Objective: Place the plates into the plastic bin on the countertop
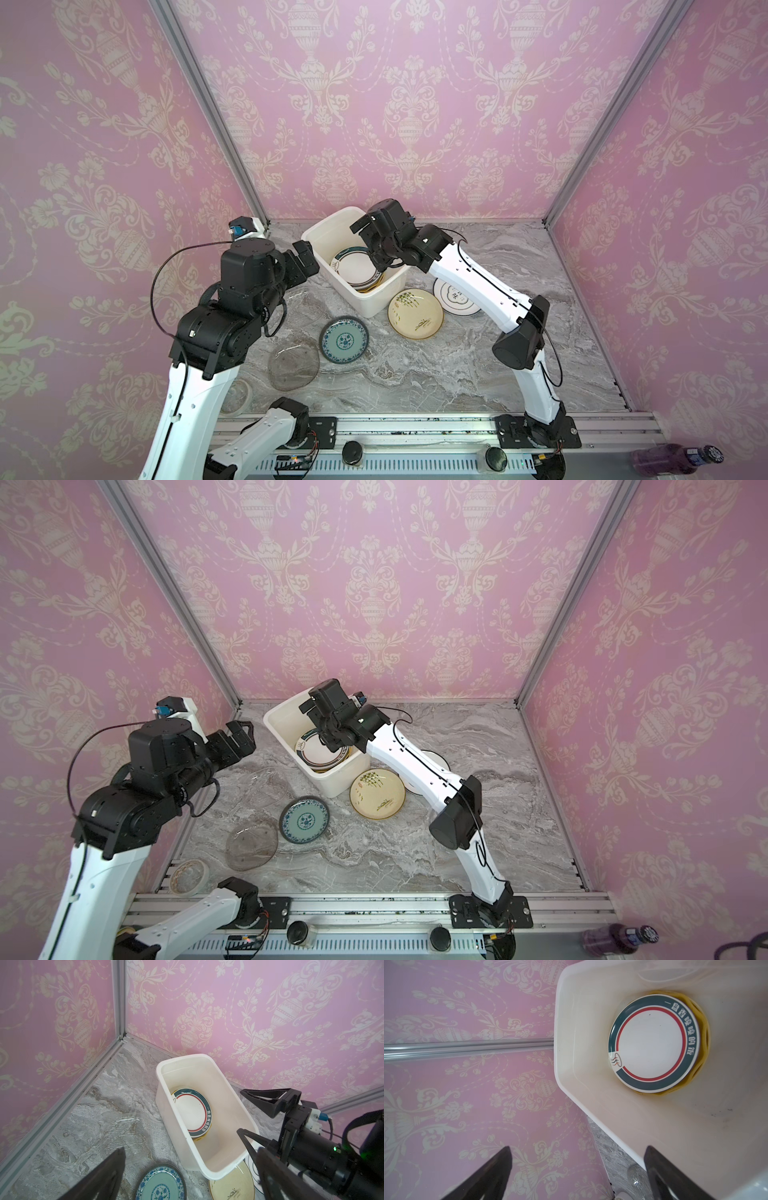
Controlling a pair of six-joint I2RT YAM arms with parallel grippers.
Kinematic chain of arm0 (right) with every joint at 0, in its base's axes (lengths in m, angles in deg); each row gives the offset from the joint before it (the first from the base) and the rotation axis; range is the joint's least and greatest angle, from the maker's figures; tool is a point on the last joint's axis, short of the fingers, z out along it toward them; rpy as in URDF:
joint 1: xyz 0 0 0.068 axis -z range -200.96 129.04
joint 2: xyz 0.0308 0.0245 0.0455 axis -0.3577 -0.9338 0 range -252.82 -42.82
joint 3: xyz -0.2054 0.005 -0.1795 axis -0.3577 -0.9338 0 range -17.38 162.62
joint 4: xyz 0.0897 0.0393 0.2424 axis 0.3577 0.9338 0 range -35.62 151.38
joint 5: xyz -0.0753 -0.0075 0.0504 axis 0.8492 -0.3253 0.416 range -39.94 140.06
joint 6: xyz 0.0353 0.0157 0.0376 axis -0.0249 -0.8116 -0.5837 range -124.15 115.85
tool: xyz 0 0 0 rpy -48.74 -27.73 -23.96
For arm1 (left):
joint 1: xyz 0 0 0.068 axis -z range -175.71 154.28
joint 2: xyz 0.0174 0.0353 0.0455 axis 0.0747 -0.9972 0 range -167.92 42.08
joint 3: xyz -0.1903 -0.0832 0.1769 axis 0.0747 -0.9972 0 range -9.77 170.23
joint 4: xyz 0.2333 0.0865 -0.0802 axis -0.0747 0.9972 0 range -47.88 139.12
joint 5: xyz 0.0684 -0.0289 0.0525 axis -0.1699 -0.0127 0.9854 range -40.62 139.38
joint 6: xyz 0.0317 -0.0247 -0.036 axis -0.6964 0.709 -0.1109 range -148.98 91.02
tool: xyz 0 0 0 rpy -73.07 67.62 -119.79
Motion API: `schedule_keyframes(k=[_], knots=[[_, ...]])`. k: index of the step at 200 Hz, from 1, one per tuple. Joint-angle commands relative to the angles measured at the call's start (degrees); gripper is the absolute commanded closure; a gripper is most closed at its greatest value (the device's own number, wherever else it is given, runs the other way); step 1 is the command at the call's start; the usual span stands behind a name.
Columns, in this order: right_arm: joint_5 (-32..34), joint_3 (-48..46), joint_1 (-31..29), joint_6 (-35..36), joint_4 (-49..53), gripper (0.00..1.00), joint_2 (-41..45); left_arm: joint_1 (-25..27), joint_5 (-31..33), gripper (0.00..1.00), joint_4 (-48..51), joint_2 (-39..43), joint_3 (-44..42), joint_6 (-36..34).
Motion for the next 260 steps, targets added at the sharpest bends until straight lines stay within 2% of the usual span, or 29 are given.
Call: schedule_keyframes(k=[1, 30, 41, 65, 88, 117, 142, 162, 178, 189, 202, 233, 260], knots=[[-4.98, -4.55, 3.39, 12.79, -0.38, 0.01, 6.86, -0.43, -11.23, 0.01, 2.34, -3.34, 4.05, 0.38], [-13.28, -18.73, 9.70, 21.31, -3.04, 0.02, 18.10, 0.06, -19.87, 0.01, 2.64, -8.68, 7.84, -0.03], [-17.13, -26.81, 12.61, 23.78, -7.82, 0.02, 22.98, 0.86, -21.49, 0.01, 2.87, -10.99, 9.50, -0.43], [-23.02, -43.93, 19.76, 24.81, -16.42, 0.02, 34.76, 5.27, -20.06, 0.01, 4.52, -16.99, 15.06, -2.18], [-26.35, -54.75, 27.08, 26.67, -16.40, 0.02, 42.54, 11.48, -16.66, 0.01, 5.81, -23.85, 21.40, -3.55], [-29.71, -68.04, 35.91, 27.24, -17.87, 0.02, 50.55, 16.18, -18.15, 0.01, 5.96, -32.85, 28.54, -4.15], [-30.80, -78.52, 40.74, 25.64, -20.53, 0.02, 57.11, 19.87, -19.39, 0.01, 10.45, -43.75, 40.92, -7.19], [-32.13, -85.30, 42.78, 23.59, -23.16, 0.02, 60.24, 22.52, -18.51, 0.01, 18.37, -55.97, 58.69, -8.66], [-32.00, -89.09, 43.51, 22.32, -24.24, 0.01, 61.57, 23.68, -17.35, 0.01, 23.95, -66.43, 74.19, -6.43], [-31.85, -90.99, 43.74, 21.81, -25.38, 0.01, 61.88, 23.84, -16.89, 0.01, 24.94, -71.47, 80.08, -2.54], [-31.00, -92.51, 43.84, 21.98, -26.33, 0.00, 62.14, 24.17, -15.76, 0.01, 22.67, -73.61, 78.91, 2.00], [-28.11, -97.26, 43.84, 23.71, -30.11, 0.00, 65.24, 24.40, -14.72, 0.01, 11.28, -73.48, 66.47, 10.68], [-24.20, -101.92, 43.79, 24.52, -32.01, 0.00, 69.91, 24.35, -16.37, 0.01, 5.40, -77.23, 65.85, 14.83]])
